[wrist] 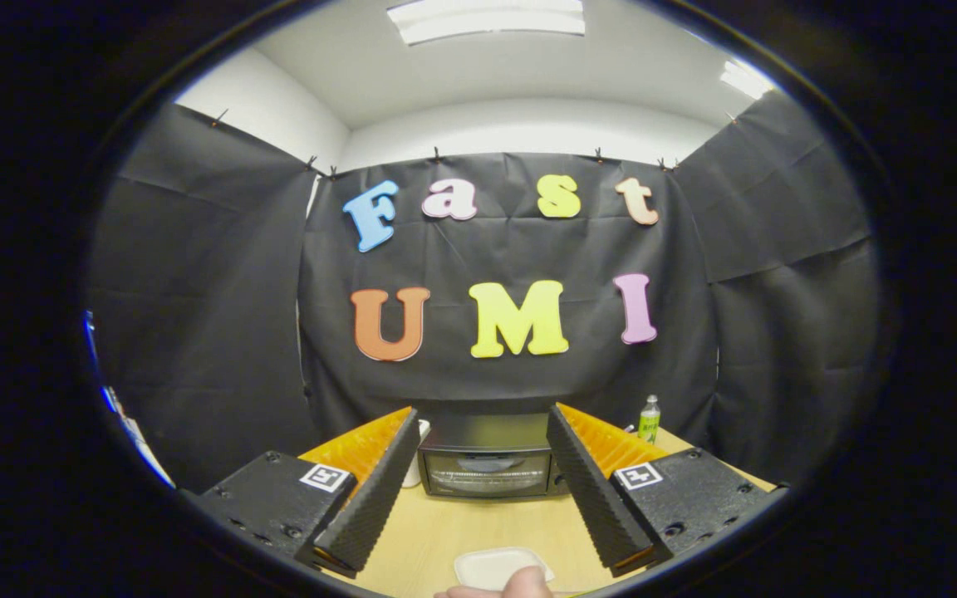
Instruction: Open the toaster oven, put the food inside, and close the toaster oven door.
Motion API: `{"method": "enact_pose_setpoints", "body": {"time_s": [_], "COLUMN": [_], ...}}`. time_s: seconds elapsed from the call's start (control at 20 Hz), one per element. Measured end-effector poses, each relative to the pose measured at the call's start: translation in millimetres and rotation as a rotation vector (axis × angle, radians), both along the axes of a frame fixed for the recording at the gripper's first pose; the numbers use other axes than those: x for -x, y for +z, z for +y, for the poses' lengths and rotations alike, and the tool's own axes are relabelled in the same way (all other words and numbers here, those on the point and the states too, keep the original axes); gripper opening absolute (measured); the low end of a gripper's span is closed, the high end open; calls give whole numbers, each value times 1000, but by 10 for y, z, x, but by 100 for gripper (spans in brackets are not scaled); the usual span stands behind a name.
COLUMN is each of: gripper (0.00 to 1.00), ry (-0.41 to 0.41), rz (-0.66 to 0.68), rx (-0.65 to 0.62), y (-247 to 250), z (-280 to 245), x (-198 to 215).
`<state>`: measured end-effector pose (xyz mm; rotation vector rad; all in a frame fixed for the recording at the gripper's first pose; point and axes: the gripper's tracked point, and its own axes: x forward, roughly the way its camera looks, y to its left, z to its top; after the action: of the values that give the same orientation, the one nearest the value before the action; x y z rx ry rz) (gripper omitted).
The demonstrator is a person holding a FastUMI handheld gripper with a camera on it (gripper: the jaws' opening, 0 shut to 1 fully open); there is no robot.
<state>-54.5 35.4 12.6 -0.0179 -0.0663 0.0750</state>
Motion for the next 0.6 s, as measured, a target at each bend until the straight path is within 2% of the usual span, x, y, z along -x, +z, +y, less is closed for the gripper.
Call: {"method": "enact_pose_setpoints", "body": {"time_s": [0.1,0.3,0.6], "gripper": [100,100,100], "ry": [24,-16,-21], "rz": [51,59,106], "rx": [12,41,22], "y": [-133,-202,-376], "z": [74,-45,-70], "x": [-16,-101,-277]}}
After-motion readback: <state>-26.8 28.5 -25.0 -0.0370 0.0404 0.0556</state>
